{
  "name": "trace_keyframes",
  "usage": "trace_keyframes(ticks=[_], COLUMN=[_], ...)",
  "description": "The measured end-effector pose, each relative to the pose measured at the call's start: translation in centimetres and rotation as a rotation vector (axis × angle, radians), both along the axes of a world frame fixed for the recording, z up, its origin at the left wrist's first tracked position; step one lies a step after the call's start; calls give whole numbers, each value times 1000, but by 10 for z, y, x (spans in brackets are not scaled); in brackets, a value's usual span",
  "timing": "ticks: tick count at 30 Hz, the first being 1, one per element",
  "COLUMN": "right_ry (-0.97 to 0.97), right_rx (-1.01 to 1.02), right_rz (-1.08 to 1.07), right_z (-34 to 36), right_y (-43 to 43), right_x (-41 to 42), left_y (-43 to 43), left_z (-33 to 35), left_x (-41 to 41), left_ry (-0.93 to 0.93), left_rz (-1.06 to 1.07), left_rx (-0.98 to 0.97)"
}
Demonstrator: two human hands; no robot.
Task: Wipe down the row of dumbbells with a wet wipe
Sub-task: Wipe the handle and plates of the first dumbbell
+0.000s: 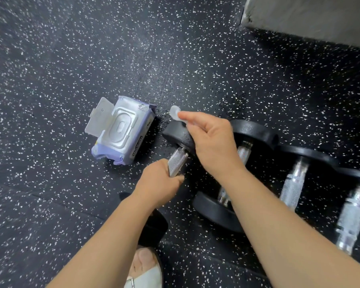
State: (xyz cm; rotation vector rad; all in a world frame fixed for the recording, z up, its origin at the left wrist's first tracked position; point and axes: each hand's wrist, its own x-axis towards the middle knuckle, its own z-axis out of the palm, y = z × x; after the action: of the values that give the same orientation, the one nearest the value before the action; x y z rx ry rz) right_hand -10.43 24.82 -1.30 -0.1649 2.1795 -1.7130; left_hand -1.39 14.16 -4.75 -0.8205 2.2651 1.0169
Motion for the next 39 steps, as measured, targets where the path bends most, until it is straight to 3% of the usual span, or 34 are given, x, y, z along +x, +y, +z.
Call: trace_keyframes(ticks=[5, 10, 15, 19, 28, 31, 33, 39], right_ry=[82, 257, 55, -228, -503, -573, -579, -591], right_rx=[85, 186, 223, 255, 355, 234, 163, 284], right_rz=[320, 419, 485, 595, 434, 358, 305, 274], right_z=[9, 4, 5, 7, -18, -32, -36, -47], right_y=[31, 45, 27, 10, 6, 14, 21, 41], right_x=[29, 18, -24, -55, -60, -49, -43, -32], left_y=[1, 4, 6, 10, 20, 19, 18, 16], left_z=[-2, 5, 8, 11, 12, 14, 14, 14], left_x=[-1, 2, 3, 1, 6, 8, 9, 8], left_ry=[-32, -50, -33, 5, -8, -16, -21, -14], left_rz=[-17, -119, -213, -229, -133, -123, -105, -67], left_rx=[7, -117, -256, -333, -326, -334, -329, -314])
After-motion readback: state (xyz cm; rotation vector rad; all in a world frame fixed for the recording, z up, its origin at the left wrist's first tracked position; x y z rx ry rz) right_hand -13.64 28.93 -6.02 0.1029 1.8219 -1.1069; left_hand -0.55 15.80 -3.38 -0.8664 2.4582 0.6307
